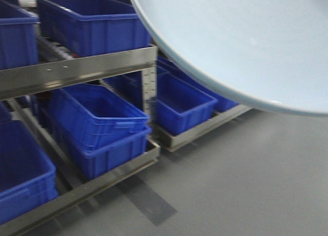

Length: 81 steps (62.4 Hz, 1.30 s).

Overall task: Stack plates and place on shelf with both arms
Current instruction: 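Drive the base to the blue-bin shelf while holding the stack up, then lower the held plate stack into the blue bin on the shelf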

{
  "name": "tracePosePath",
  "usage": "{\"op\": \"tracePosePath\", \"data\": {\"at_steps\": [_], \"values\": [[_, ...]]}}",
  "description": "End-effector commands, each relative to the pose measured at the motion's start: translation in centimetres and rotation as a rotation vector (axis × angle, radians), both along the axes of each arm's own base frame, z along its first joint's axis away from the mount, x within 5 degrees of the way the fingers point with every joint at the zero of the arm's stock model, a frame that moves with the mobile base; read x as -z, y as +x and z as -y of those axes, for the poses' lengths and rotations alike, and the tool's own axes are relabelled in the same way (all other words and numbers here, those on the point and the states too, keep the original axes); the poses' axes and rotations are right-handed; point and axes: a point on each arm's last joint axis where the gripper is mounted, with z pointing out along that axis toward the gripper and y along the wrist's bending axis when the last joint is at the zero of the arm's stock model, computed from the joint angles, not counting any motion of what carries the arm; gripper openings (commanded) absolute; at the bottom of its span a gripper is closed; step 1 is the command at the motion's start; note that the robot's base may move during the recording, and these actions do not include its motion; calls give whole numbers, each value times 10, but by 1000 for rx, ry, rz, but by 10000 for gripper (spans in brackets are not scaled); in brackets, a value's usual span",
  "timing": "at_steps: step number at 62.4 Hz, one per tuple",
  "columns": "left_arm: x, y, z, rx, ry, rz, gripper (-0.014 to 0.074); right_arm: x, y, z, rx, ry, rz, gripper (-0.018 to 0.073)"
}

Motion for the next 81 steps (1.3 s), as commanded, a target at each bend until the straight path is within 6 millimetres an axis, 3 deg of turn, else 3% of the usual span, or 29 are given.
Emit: {"op": "tracePosePath", "data": {"at_steps": [1,81], "values": [[-19,2,-1,-12,-37,115,84,-16,1,1,33,58,87,56],[-19,2,-1,-12,-37,115,84,-16,1,1,33,58,87,56]]}}
